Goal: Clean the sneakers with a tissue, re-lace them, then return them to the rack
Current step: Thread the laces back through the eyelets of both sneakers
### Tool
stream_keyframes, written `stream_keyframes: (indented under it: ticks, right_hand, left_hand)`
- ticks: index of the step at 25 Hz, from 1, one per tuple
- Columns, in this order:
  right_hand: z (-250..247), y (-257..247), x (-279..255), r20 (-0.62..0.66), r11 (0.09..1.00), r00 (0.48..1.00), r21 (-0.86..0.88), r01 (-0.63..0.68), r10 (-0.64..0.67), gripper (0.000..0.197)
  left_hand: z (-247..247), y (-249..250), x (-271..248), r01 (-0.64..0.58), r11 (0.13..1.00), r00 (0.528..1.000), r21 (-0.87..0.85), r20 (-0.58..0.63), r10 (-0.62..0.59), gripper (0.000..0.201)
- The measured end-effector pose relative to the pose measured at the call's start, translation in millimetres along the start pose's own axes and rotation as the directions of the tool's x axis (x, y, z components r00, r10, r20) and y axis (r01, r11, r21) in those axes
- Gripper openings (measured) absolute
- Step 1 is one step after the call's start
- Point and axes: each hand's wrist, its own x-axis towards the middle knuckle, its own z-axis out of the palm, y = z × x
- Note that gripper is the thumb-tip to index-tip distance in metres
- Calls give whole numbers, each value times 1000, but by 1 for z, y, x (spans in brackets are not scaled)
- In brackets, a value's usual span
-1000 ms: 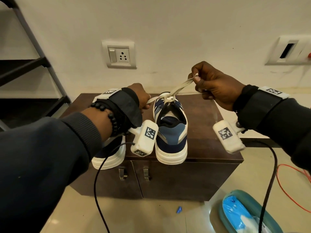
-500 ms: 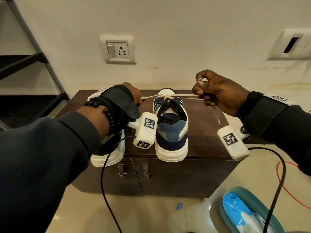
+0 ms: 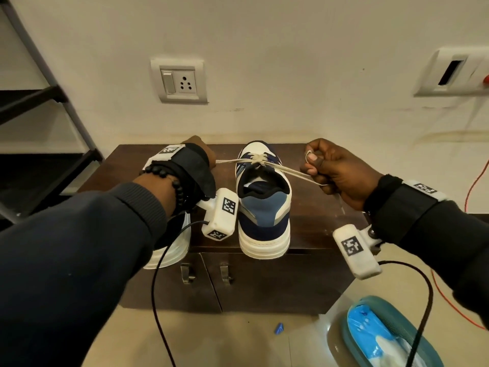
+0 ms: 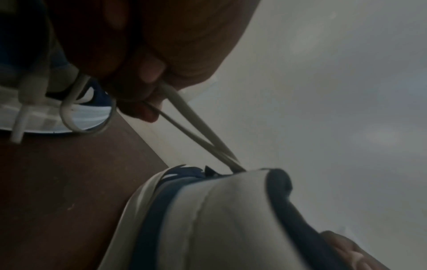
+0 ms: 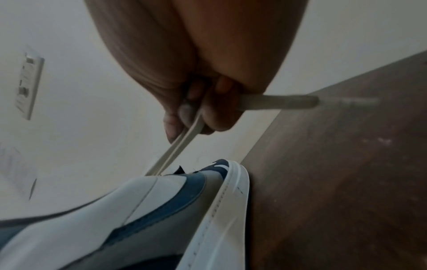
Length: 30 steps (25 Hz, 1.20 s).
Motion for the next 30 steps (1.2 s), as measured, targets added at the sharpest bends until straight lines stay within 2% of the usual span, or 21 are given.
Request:
stream_keyframes:
  ticks: [2, 4, 6, 8, 9, 10, 12, 13, 15, 18, 21, 23, 24, 27, 29, 30]
  right_hand:
    - [0, -3, 4, -23, 998, 1000, -59, 12, -13, 7]
    - [1, -10, 11, -58, 990, 998, -144, 4, -12, 3]
    - [5, -19, 23, -112, 972, 993, -234, 19, -46, 21]
    - [10, -35, 31, -155, 866, 974, -496, 66, -163, 36]
    - [12, -43, 33, -113, 814, 972, -572, 106, -207, 35]
    - [15, -50, 35, -30, 781, 976, -606, 153, -214, 31]
    - [21, -57, 34, 146, 735, 980, -648, 201, -138, 28]
    - [24, -55, 33, 206, 717, 975, -667, 202, -83, 31]
    - [30, -48, 31, 238, 700, 971, -691, 182, -17, 37]
    - [32, -48, 32, 232, 675, 973, -719, 166, 9, 33]
    - [23, -60, 29, 235, 630, 971, -759, 166, 28, 16]
    - [8, -63, 27, 178, 545, 984, -825, 150, -1, 14]
    - [0, -62, 26, 131, 504, 991, -855, 121, -16, 14]
    - [-18, -56, 27, -4, 450, 999, -893, 16, -43, 11]
    - [-23, -52, 31, -119, 374, 989, -924, -79, -86, 31]
    - [-24, -53, 31, -166, 364, 978, -925, -109, -128, 43]
  left_hand:
    - [2, -5, 3, -89, 996, 989, -28, -122, 85, 35]
    - [4, 0, -4, -184, 975, 954, -124, -260, 147, 29]
    - [7, 0, -9, -295, 948, 911, -117, -335, 242, 26]
    - [7, 2, -9, -429, 897, 872, -101, -305, 383, 24]
    - [5, 4, -11, -498, 854, 857, -151, -238, 457, 21]
    - [3, 5, -12, -544, 815, 839, -201, -144, 524, 19]
    - [1, 6, -19, -573, 777, 803, -261, 13, 596, 29]
    - [1, 5, -20, -571, 775, 796, -272, 48, 604, 39]
    - [2, 7, -22, -560, 786, 802, -263, 64, 593, 54]
    - [6, 13, -24, -558, 812, 818, -171, 50, 573, 43]
    - [2, 15, -29, -566, 802, 806, -191, 79, 587, 35]
    - [-6, 8, -33, -563, 803, 809, -194, 68, 583, 26]
    - [-10, 3, -33, -544, 817, 826, -191, 45, 561, 27]
    - [-21, -6, -23, -415, 899, 910, -141, -58, 411, 38]
    - [-27, -11, -9, -301, 950, 937, -78, -211, 280, 34]
    - [-30, -12, -6, -276, 958, 930, -84, -273, 244, 30]
